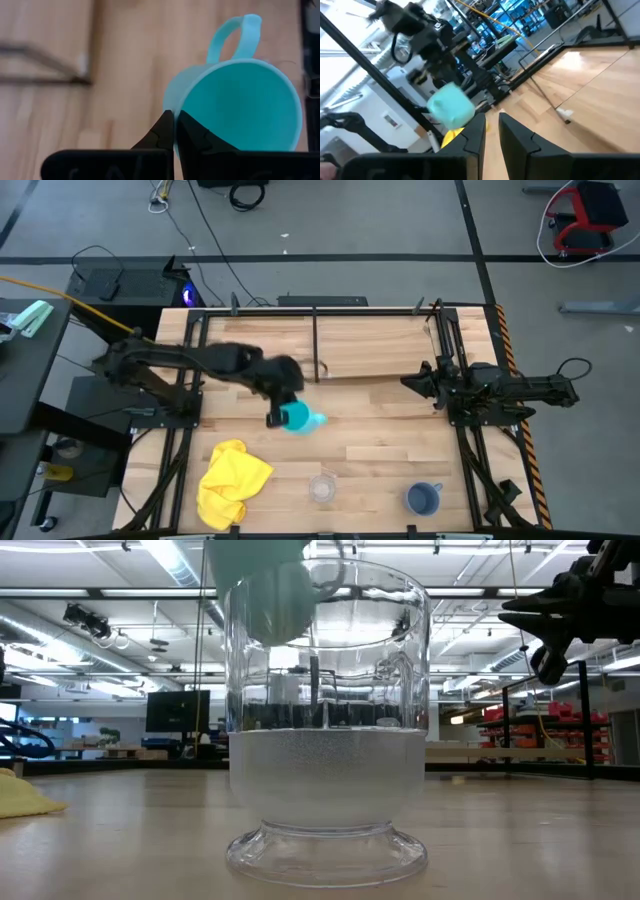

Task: Stack small to large cups/mugs on shelf
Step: Move the light blue mug to the middle of the table

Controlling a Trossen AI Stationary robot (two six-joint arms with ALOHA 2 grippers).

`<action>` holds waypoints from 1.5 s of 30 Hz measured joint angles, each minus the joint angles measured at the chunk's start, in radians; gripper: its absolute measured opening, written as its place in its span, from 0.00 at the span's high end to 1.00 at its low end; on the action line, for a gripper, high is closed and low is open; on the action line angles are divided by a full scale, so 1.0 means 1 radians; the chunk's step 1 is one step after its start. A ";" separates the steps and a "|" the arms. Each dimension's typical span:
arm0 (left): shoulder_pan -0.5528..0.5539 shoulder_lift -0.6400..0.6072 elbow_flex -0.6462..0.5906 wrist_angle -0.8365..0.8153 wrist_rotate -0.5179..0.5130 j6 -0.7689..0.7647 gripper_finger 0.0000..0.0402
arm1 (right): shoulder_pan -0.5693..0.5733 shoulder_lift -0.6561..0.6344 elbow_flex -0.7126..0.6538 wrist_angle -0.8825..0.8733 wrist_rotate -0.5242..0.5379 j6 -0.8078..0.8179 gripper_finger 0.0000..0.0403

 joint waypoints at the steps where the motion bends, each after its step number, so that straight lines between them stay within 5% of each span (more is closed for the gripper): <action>1: -0.018 0.033 0.022 -0.006 0.001 0.023 0.97 | 0.000 0.000 0.000 -0.001 -0.005 0.017 0.85; 10: -0.041 0.352 0.303 -0.078 -0.001 0.181 0.97 | 0.000 0.004 0.000 -0.011 -0.103 0.088 0.85; 22: 0.070 0.655 0.672 -0.160 0.101 0.304 0.97 | 0.000 0.004 0.000 -0.015 -0.143 0.030 0.85; 45: 0.076 0.808 0.705 -0.085 0.128 0.383 0.97 | 0.000 0.018 0.000 -0.067 -0.143 -0.020 0.85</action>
